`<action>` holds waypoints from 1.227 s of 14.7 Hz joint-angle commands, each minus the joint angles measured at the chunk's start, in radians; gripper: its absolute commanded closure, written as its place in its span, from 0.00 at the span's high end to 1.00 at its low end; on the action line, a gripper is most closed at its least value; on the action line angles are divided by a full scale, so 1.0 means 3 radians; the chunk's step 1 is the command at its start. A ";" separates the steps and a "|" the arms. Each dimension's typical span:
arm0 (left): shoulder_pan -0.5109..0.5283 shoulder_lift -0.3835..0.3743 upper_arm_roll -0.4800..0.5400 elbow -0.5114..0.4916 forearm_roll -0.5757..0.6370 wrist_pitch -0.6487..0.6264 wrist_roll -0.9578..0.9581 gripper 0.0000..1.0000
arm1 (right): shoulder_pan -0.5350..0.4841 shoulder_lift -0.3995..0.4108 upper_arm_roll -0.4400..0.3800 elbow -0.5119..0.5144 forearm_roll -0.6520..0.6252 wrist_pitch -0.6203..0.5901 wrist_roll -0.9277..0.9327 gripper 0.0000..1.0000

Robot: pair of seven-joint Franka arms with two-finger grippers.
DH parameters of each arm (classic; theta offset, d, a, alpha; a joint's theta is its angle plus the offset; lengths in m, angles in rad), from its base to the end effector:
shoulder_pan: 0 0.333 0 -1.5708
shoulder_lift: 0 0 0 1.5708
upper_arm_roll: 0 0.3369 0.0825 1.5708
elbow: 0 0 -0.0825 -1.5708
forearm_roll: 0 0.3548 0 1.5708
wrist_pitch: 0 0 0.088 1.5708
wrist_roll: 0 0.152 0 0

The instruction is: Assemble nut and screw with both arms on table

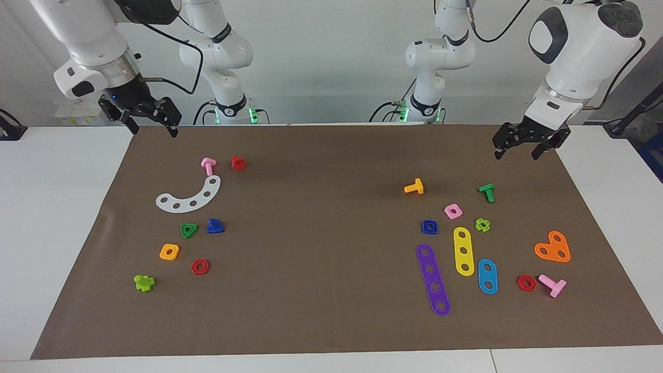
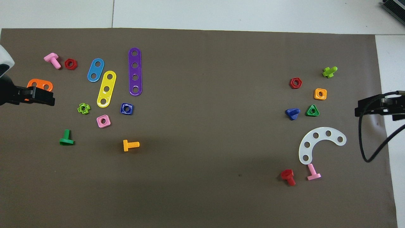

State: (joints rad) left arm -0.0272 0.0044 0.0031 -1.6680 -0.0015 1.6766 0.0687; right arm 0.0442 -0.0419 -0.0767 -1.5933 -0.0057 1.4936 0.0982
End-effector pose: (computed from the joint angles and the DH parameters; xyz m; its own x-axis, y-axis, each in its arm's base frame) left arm 0.5338 -0.0131 0.5640 0.9957 -0.0925 0.0043 -0.0925 -0.9957 0.0012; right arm 0.5002 -0.0180 0.6055 0.9898 -0.1305 -0.0574 -0.1302 -0.9915 0.0081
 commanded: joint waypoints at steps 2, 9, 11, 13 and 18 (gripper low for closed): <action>0.0014 -0.0076 -0.0021 -0.0065 0.0061 -0.0005 -0.0035 1.00 | -0.0076 -0.0039 0.0046 -0.0037 0.0060 -0.0003 -0.0067 1.00; -0.0017 -0.0076 -0.0026 -0.0070 0.0061 0.0026 -0.0020 1.00 | -0.0050 -0.0070 0.0056 -0.0272 0.0034 0.0303 -0.0056 1.00; -0.0006 -0.0086 -0.0031 -0.0126 0.0036 0.0046 -0.0004 1.00 | 0.0061 -0.0090 0.0061 -0.0654 0.0050 0.0797 -0.0062 1.00; -0.0022 -0.0102 -0.0031 -0.0136 0.0025 0.0041 0.0011 1.00 | 0.0113 0.0128 0.0061 -0.0789 0.0091 0.1181 -0.0061 1.00; -0.0052 -0.0112 -0.0036 -0.0238 0.0025 0.0173 0.0012 0.97 | 0.0236 0.0676 0.0061 -0.1145 0.0238 0.2146 -0.0592 1.00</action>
State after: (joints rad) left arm -0.0340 0.0033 -0.0130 -1.6825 -0.0015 1.6826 0.0758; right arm 0.1250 0.1330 -0.0599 -1.8725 0.0246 2.0265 0.0254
